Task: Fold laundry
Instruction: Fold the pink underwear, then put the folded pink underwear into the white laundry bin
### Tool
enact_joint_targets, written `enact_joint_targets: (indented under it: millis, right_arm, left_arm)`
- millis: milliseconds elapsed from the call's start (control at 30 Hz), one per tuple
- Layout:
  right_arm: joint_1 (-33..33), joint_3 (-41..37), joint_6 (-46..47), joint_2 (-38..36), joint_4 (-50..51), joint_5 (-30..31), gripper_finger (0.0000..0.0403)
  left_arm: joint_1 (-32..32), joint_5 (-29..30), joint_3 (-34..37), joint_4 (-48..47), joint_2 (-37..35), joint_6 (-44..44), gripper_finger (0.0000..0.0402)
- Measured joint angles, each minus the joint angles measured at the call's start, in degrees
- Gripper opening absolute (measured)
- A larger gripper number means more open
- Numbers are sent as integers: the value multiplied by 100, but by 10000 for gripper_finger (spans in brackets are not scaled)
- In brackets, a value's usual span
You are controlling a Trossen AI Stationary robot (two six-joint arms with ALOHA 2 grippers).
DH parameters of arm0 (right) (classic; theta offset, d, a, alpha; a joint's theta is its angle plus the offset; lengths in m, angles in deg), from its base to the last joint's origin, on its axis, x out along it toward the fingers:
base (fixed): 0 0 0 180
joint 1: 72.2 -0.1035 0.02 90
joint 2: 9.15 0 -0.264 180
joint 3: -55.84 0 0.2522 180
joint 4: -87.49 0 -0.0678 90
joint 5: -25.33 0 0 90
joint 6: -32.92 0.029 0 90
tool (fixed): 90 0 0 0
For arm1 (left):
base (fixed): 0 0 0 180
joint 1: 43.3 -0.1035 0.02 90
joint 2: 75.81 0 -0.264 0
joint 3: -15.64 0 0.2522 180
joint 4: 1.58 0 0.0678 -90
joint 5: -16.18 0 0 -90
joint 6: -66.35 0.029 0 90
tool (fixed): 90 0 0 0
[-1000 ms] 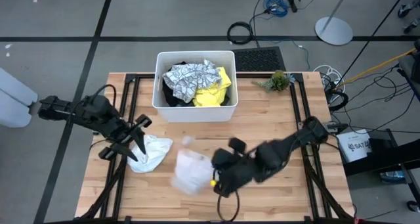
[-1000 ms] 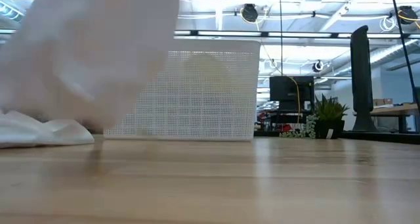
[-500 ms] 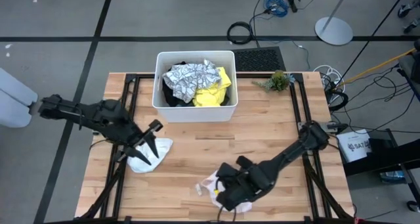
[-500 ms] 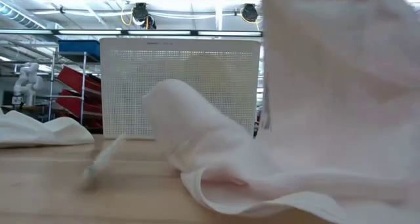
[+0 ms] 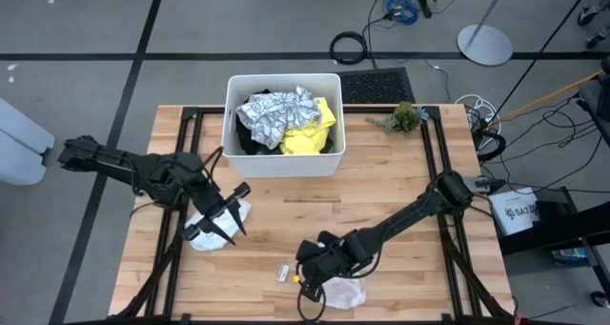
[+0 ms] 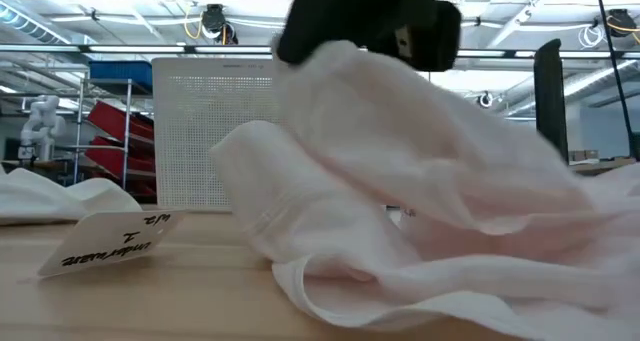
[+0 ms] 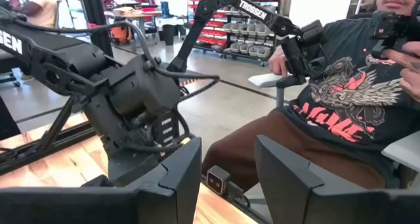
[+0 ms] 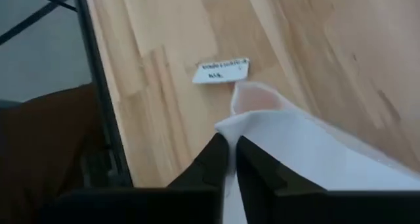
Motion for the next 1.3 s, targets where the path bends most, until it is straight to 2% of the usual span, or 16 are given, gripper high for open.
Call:
enact_joint_targets:
  millis: [200, 367, 433, 567, 633, 700, 800, 900, 1100, 1200, 1300]
  right_arm:
    - [-6, 225, -534, -3, -119, -25, 82]
    - [-11, 468, -675, -9, -23, -318, 136]
    - [-6, 587, -551, -11, 53, -397, 152]
    - [-63, 837, -172, -11, 394, -388, 166]
    - [-180, 921, -182, -11, 497, -158, 168]
    - [-362, 982, -294, -13, 727, 102, 168]
    - [-666, 1007, -412, -60, 940, 692, 168]
    - [-948, 1014, -483, -98, 1092, 1384, 169]
    - [-1318, 1012, -496, -142, 1343, 1684, 169]
    - [-1377, 1012, -494, -155, 1340, 1858, 169]
    - [-1369, 1012, -496, -159, 1343, 1922, 169]
  left_arm:
    - [-1, 0, 0, 40, 10, 3, 150]
    - [0, 51, 0, 39, 10, -146, 150]
    - [4, 507, 0, 45, 61, -759, 150]
    - [-2, 1875, 42, -311, 350, -2641, 150]
    - [-4, 2080, 49, -742, 603, -3167, 150]
    - [16, 2084, 52, -1146, 898, -3258, 150]
    - [147, 2085, 52, -1681, 1424, -2895, 150]
    - [356, 2087, 52, -1528, 1992, -1973, 150]
    - [958, 2089, 20, -259, 3049, 218, 150]
    - [1288, 2122, -198, 143, 3488, 817, 150]
    - [1615, 2558, -458, 188, 3832, 1132, 150]
